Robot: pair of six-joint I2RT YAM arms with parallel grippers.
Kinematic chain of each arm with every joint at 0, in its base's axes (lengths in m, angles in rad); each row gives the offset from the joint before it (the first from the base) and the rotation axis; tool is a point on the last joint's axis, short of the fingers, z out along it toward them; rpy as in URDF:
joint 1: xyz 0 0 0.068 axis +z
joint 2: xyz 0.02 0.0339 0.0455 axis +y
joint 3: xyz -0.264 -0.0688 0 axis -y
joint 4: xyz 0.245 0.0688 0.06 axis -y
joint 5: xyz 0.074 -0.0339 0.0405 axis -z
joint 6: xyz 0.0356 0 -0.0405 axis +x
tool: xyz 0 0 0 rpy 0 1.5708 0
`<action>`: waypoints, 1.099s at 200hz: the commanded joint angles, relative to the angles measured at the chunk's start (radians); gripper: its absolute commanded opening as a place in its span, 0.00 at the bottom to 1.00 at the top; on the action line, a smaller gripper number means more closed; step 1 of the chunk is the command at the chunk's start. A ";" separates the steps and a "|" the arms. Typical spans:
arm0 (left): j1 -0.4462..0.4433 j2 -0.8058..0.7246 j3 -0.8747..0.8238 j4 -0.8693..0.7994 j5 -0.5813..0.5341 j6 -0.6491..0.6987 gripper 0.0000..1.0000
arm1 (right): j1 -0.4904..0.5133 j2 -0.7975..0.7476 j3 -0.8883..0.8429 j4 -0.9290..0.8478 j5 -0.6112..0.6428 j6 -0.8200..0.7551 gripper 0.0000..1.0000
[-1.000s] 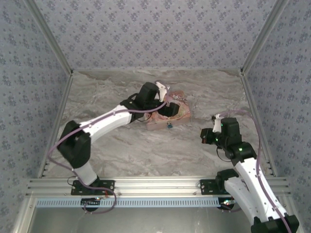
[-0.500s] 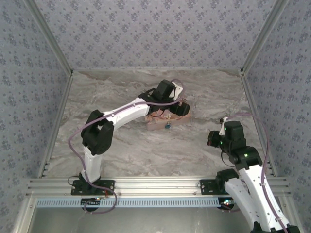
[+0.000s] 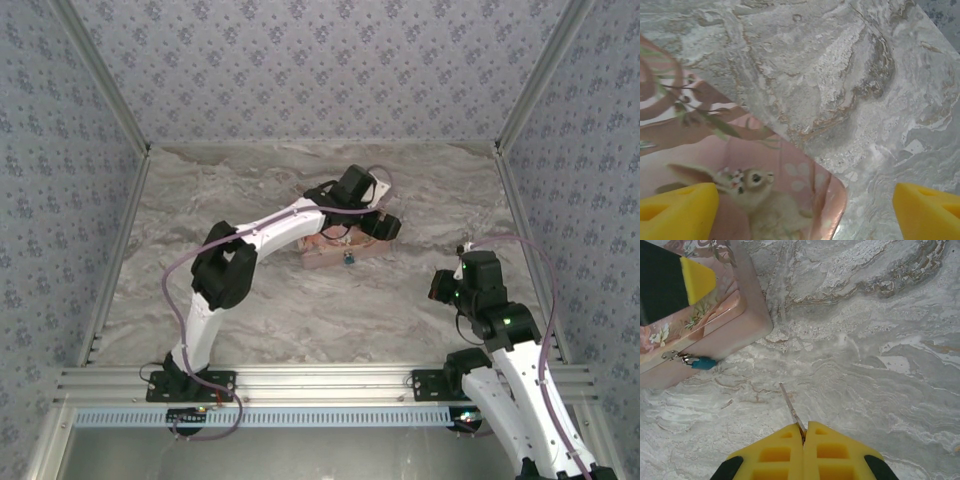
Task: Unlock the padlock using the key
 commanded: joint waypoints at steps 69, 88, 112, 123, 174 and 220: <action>-0.038 0.023 0.031 -0.086 0.087 0.046 0.85 | -0.004 -0.005 0.015 -0.029 0.034 0.021 0.00; -0.044 0.007 -0.005 -0.087 0.089 0.052 0.84 | -0.003 -0.003 0.017 -0.027 0.035 0.023 0.00; -0.049 -0.038 -0.078 -0.058 0.099 0.043 0.83 | -0.004 0.004 0.019 -0.025 0.038 0.022 0.00; -0.050 -0.065 -0.118 -0.036 0.100 0.034 0.83 | -0.003 0.010 0.017 -0.024 0.036 0.021 0.00; -0.064 -0.159 -0.230 0.026 0.106 0.020 0.79 | -0.001 0.050 -0.002 0.011 0.007 0.043 0.00; -0.065 -0.231 -0.316 0.059 0.122 0.006 0.77 | 0.018 0.070 -0.013 0.040 0.004 0.060 0.00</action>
